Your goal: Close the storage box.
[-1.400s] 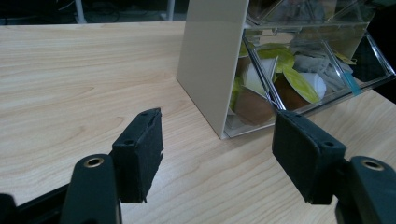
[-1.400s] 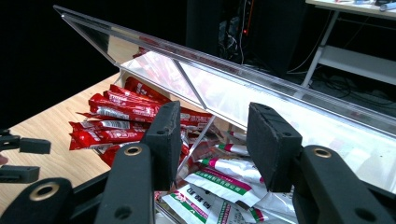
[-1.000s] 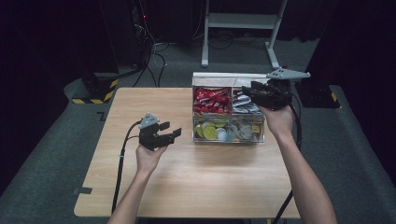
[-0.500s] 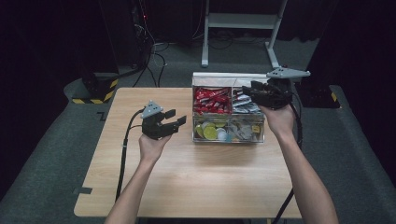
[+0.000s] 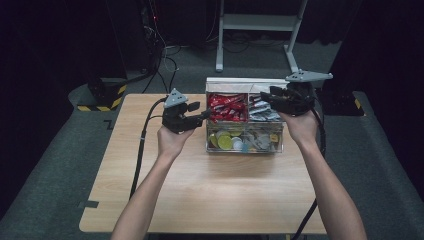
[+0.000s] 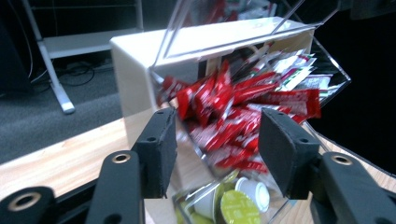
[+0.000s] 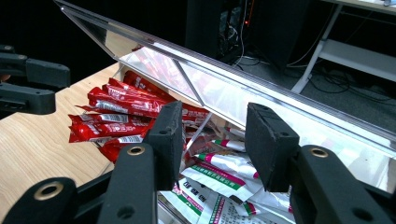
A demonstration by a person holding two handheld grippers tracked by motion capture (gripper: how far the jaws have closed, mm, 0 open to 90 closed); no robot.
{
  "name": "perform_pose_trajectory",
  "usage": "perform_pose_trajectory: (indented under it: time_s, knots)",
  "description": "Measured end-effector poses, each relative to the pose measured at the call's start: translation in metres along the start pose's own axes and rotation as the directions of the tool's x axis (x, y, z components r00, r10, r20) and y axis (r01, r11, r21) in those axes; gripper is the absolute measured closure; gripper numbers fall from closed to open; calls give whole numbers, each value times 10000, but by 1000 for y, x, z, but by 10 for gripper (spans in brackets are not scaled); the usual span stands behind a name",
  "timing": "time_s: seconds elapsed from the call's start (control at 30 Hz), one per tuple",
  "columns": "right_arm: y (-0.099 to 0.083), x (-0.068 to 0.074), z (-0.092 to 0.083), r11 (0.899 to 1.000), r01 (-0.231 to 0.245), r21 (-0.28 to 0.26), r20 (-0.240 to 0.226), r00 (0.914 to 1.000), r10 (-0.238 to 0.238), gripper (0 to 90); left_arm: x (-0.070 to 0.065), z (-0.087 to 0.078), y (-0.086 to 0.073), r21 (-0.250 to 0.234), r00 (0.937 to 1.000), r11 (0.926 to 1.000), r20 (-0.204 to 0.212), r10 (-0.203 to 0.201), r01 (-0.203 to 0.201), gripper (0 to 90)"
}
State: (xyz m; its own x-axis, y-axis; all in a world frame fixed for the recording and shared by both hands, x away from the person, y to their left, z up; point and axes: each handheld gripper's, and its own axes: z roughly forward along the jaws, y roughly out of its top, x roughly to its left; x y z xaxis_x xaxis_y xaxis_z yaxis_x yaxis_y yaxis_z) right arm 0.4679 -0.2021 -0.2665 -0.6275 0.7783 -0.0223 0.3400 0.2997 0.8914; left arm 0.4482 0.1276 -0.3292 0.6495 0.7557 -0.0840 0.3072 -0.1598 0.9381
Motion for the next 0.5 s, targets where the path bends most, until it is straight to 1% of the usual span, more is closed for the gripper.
perform_pose_trajectory:
  time_s: [0.03,0.1,0.13,0.2,0.27,0.3,0.33,0.43,0.5]
  knots:
    - [0,0,0,10000,17,-10,-8,10000,-17,568,-1,2,2,-27,10000,10000,15,70,-70,486]
    - [-1,0,0,10000,-58,-58,3,10000,58,568,-2,8,4,30,10000,10000,46,73,-73,502]
    - [-1,0,0,10000,2,-64,22,10000,-2,569,-2,11,6,53,9999,9999,26,104,-104,507]
    - [0,-1,0,10000,4,-38,-38,10000,-4,571,-1,19,7,93,10000,10000,91,-8,7,520]
    - [0,-1,0,10000,44,-15,-31,10000,-44,574,0,25,8,155,10000,9999,79,-2,1,539]
    - [0,-1,0,10000,44,-15,-31,10000,-44,574,0,25,8,155,10000,9999,79,-2,1,553]
    - [0,0,0,10000,74,-37,28,10000,-74,575,0,30,8,254,9999,9997,107,13,-16,569]
    - [0,-1,1,10000,38,-38,-29,10000,-38,574,1,37,6,540,10000,9985,-46,63,-61,606]
    - [-1,1,1,9999,132,-21,72,9999,-132,574,2,39,6,492,10000,9988,-51,18,-15,630]
